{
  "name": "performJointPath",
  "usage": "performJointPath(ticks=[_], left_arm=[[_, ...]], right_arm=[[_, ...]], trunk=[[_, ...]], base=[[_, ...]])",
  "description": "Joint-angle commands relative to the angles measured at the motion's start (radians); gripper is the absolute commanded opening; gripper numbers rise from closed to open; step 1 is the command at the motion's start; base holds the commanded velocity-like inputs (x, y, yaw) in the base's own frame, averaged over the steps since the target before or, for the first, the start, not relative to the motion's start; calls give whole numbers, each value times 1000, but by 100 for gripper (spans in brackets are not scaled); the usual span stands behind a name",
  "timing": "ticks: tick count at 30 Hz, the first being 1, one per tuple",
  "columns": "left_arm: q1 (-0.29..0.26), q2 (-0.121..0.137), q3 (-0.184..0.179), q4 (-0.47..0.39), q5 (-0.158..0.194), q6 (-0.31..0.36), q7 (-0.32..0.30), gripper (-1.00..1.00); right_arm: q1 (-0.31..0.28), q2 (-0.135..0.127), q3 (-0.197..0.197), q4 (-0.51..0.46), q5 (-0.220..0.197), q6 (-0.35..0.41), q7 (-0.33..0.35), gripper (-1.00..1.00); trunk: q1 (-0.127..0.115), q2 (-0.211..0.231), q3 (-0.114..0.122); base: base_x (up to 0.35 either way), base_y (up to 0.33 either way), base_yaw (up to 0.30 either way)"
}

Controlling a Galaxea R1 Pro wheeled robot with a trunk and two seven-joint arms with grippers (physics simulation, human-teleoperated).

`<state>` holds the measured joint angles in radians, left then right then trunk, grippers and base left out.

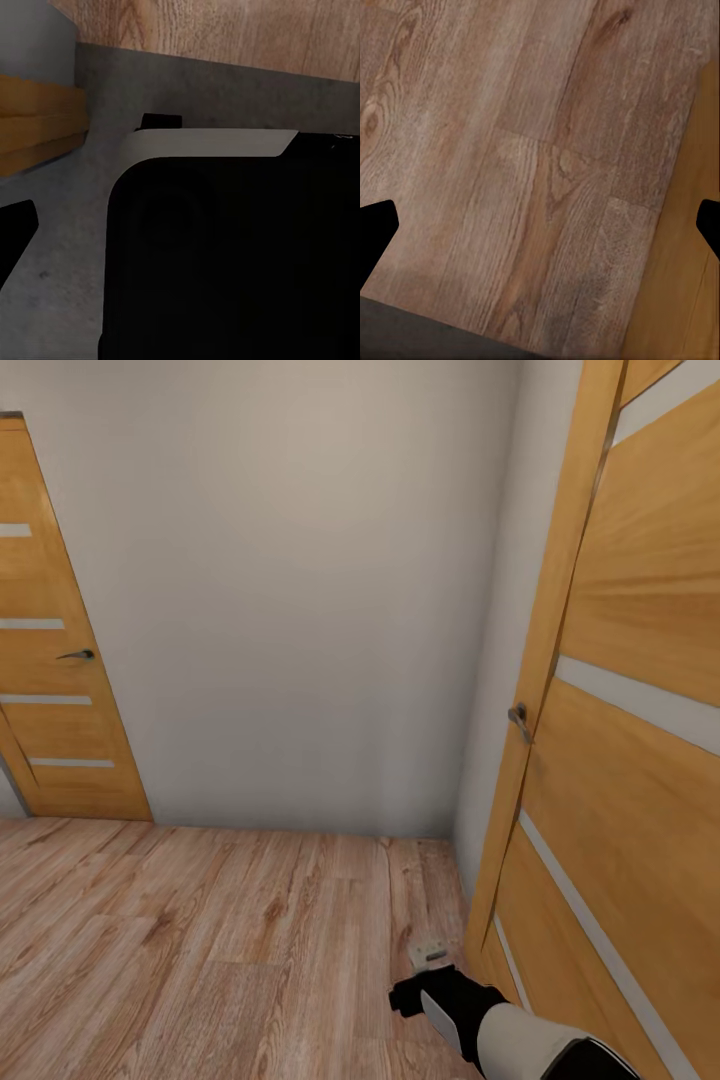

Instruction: Move the two storage containers from the living room to the garage. In the garage, place one container on the floor and stack the other container on top of it (either order is fine).

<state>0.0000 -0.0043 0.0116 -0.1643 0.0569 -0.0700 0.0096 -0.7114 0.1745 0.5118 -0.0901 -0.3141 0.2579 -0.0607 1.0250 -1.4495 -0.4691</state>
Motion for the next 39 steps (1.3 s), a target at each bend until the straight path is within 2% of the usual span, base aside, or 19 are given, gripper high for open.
performJointPath(ticks=[1,5,7,9,10,12,15,20,25,32,34,36,39], left_arm=[[0,0,1,0,6,-2,1,100],[0,0,1,0,6,-2,1,100],[0,0,1,0,7,-2,1,100],[0,0,1,1,7,-2,1,100],[0,0,1,1,7,-2,1,100],[0,0,1,2,7,-2,1,100],[0,0,1,2,9,-2,1,100],[0,0,1,2,10,-2,0,100],[0,0,1,3,10,-3,0,100],[0,0,1,3,11,-4,0,100],[0,1,1,3,12,-4,0,100],[0,1,2,3,13,-4,0,100],[0,1,2,3,15,-4,2,100]], right_arm=[[0,0,8,0,-9,3,-5,100],[0,0,8,20,-8,-7,-5,100],[1,0,8,38,-4,-40,5,100],[14,0,8,47,22,-96,13,100],[32,0,8,53,55,-127,16,100],[61,0,8,61,94,-149,15,100],[96,0,8,76,116,-163,15,100],[129,0,7,109,122,-204,15,100],[209,0,8,121,124,-253,12,100],[270,0,8,122,124,-283,12,100],[315,0,7,122,122,-299,12,100],[330,0,7,122,121,-302,12,100],[374,-25,7,122,117,-330,14,100]], trunk=[[0,-1,-1],[0,-1,-1],[0,-1,-1],[0,-1,-1],[0,-1,-1],[0,-1,-1],[0,-1,-1],[0,-1,-1],[0,-1,-1],[0,-1,-1],[0,-1,-1],[0,-1,-1],[0,-1,-1]], base=[[0,0,0],[0,0,0],[0,0,0],[0,0,0],[0,0,0],[0,0,0],[0,0,0],[0,0,0],[0,0,0],[0,0,0],[0,0,0],[0,0,0],[0,0,0]])
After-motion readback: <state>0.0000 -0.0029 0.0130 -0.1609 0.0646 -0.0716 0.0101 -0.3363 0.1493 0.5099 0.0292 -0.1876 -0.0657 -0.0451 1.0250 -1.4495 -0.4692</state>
